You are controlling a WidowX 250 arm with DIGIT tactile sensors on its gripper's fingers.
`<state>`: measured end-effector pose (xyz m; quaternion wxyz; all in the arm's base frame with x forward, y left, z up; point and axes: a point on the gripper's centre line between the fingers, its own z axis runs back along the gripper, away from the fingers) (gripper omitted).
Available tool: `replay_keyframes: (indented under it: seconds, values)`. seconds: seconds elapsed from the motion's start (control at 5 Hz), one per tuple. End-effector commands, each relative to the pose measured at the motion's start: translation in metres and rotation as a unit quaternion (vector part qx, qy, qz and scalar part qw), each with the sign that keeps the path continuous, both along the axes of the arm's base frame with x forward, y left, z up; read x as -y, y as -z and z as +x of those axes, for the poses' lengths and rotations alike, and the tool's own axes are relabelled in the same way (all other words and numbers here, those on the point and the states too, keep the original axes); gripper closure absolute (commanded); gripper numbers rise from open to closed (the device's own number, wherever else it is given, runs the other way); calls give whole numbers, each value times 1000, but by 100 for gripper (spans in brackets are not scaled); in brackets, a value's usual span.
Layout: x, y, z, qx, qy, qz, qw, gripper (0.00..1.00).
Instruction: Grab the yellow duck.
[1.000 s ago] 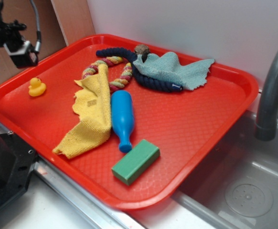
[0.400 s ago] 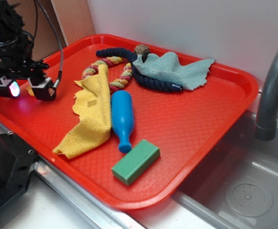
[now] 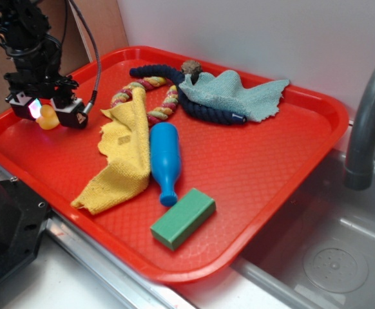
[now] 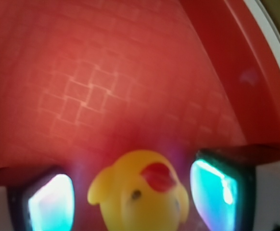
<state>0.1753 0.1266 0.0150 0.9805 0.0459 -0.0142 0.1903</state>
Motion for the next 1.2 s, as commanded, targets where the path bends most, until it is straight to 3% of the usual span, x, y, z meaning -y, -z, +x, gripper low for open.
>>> replay_keyframes:
  seconds: [0.0, 0.2, 0.4, 0.6, 0.8, 1.0]
  values:
    - [25, -54, -17, 29, 75, -33, 996, 100]
    - [71, -105, -1, 17, 146, -58, 988, 100]
    - [113, -155, -6, 35, 198, -51, 978, 100]
    - [126, -205, -2, 24, 200, -47, 978, 100]
    - [137, -254, -12, 33, 210, -28, 977, 100]
    - [140, -264, -25, 43, 215, -9, 976, 100]
